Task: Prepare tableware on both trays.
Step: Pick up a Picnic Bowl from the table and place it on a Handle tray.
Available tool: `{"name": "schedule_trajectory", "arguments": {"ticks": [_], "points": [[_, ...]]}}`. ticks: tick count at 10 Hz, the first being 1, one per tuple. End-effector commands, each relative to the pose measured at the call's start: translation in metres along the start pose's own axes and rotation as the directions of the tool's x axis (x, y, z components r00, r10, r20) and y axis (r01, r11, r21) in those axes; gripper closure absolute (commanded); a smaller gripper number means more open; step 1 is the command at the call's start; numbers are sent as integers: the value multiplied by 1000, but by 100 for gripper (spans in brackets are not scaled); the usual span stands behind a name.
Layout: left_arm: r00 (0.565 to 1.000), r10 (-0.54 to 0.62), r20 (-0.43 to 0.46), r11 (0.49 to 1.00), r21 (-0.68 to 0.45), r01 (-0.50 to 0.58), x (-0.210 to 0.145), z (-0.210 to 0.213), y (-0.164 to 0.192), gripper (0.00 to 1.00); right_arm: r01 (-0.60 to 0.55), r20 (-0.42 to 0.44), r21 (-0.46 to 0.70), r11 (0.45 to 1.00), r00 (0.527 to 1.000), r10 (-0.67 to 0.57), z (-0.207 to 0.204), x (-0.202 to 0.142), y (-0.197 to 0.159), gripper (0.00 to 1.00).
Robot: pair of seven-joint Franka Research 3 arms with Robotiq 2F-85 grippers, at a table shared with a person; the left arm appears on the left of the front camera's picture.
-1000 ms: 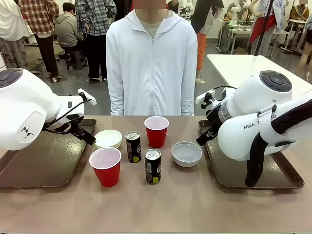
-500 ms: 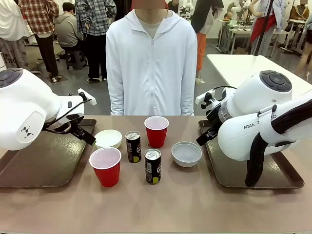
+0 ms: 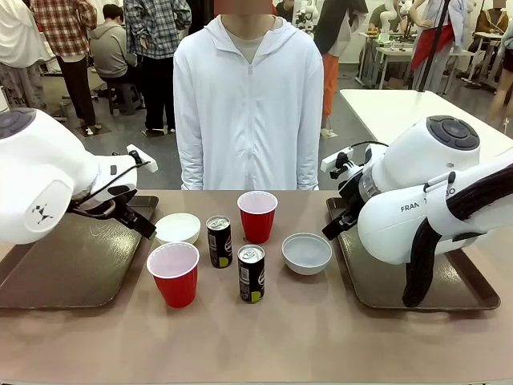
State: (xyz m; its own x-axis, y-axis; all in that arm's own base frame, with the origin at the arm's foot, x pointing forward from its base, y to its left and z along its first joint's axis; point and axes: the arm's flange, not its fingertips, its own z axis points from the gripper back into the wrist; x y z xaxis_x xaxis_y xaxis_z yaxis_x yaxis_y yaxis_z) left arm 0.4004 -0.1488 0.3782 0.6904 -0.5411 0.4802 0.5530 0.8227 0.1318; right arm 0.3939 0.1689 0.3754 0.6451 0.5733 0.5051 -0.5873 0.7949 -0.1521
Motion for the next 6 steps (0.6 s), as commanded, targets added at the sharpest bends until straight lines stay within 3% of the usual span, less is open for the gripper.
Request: {"name": "schedule_trajectory", "arguments": {"ticks": [1,4,6], "points": [[997,58,-47,990,-128,-64,-15,53,-12,0,33,-46,84,996,998,-29,35,-13,22,0],[991,104,-87,959,-256,-123,-38,111,-34,0,91,-102,178,980,992,-73,93,-59,57,0],[983,113,-146,964,-224,-144,-47,117,-39,0,117,-112,157,981,989,-100,110,-74,64,0]]}}
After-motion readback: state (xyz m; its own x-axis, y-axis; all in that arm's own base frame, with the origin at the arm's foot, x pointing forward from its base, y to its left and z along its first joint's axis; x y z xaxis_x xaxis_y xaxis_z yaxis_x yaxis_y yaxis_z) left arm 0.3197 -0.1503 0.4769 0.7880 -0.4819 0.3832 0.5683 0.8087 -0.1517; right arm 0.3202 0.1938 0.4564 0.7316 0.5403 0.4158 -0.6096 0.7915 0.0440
